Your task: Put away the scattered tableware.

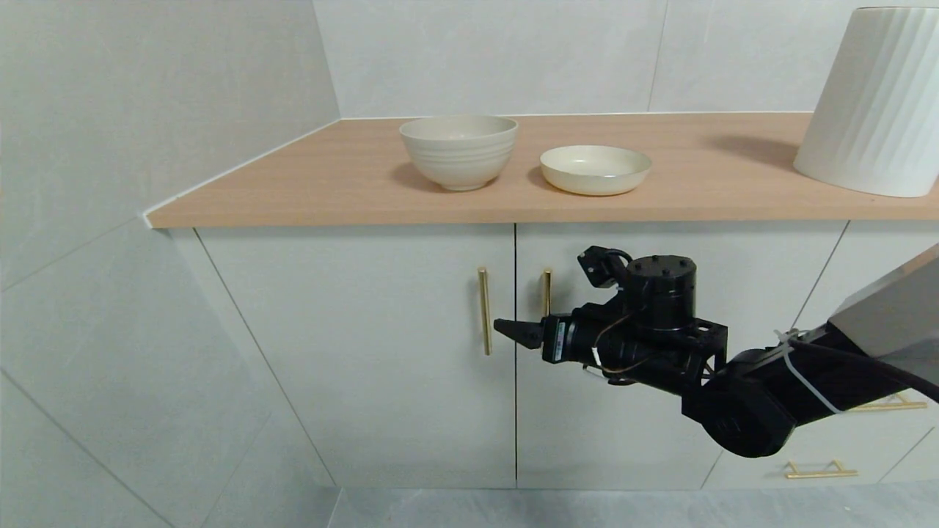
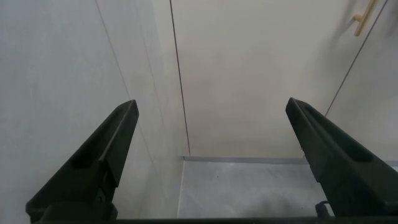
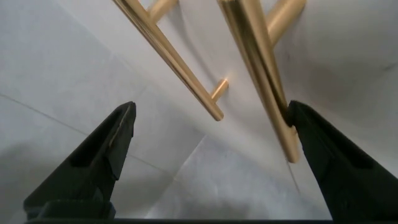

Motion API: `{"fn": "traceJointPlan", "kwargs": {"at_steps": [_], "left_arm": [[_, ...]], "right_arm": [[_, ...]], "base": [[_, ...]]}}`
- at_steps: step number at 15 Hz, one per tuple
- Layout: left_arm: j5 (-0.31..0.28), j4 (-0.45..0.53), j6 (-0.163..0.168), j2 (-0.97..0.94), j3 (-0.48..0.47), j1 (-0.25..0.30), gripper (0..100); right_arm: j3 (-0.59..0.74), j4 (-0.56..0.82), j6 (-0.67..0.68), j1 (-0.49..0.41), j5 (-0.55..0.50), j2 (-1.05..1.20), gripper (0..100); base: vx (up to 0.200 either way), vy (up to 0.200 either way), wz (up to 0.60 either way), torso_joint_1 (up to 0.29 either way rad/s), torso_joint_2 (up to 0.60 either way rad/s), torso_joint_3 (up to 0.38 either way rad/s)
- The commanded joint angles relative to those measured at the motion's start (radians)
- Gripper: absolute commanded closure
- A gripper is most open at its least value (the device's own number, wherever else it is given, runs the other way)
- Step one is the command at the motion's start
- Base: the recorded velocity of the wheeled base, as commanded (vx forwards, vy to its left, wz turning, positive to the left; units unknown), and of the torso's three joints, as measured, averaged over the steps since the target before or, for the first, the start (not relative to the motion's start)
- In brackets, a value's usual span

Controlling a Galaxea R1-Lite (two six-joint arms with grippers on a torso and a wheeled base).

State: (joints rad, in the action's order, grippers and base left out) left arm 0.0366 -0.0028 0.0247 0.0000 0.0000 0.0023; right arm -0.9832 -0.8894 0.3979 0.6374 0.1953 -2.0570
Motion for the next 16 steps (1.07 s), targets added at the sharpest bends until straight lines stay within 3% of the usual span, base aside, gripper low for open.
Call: {"fn": "traceJointPlan", "kwargs": {"at_steps": [1,11,14,16], "left_arm": [[0.000,0.000,0.000,0.000,0.000,0.001,0],[0.000,0.000,0.000,0.000,0.000,0.001,0],[0.000,0.000,0.000,0.000,0.000,0.001,0],[0.000,0.000,0.000,0.000,0.000,0.001,0]], "right_arm": [[0.000,0.000,0.012,0.013,0.003,-0.003,0],[0.015,0.006,0.101,0.036,0.009,0.092,0],[0.072,0.009,0.119,0.042,0.044,0.158,0],[0.172,0.009,0.119,0.067,0.154,0.268,0]], "base": [[0.000,0.000,0.00,0.000,0.00,0.000],[0.000,0.000,0.00,0.000,0.00,0.000],[0.000,0.000,0.00,0.000,0.00,0.000],[0.000,0.000,0.00,0.000,0.00,0.000]]}}
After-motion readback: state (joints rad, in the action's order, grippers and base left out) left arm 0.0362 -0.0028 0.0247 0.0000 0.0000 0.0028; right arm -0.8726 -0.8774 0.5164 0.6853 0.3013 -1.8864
